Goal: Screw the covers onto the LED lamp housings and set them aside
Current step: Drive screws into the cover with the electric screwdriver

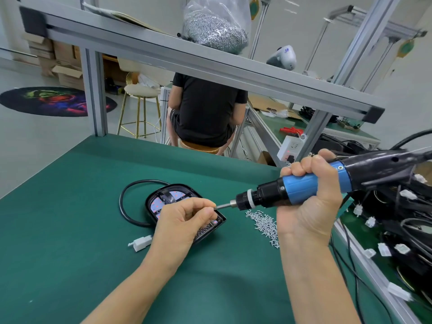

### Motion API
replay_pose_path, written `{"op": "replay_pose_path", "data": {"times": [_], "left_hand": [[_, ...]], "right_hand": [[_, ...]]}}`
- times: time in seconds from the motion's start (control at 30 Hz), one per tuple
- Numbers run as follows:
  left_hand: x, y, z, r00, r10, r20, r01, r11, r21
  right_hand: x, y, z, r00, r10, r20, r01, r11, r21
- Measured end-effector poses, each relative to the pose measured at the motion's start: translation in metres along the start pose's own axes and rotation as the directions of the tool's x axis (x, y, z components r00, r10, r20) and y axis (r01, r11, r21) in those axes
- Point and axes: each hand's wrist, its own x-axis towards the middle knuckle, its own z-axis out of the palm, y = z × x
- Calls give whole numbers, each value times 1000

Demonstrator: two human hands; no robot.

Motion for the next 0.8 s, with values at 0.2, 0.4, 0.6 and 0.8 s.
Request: {"op": "replay_pose_path", "data": {"times": [0.2, 0.4, 0.6, 0.8], "left_hand": [[3, -5, -5, 999, -24, -22, 24, 1000, -3], [12, 5, -22, 999, -41, 26, 42, 999, -17], [62, -12, -87, 918, -107, -382, 299, 820, 489], [93, -29, -84, 870, -407, -277, 455, 449, 769]], "right_hand": [[-4, 7, 0, 999, -14, -36, 14, 1000, 0], [3, 11, 2, 999, 8, -33, -7, 1000, 30], [14, 20, -2, 1000, -12, -4, 12, 998, -64], [23, 54, 0, 999, -34, 24, 38, 979, -200]]}}
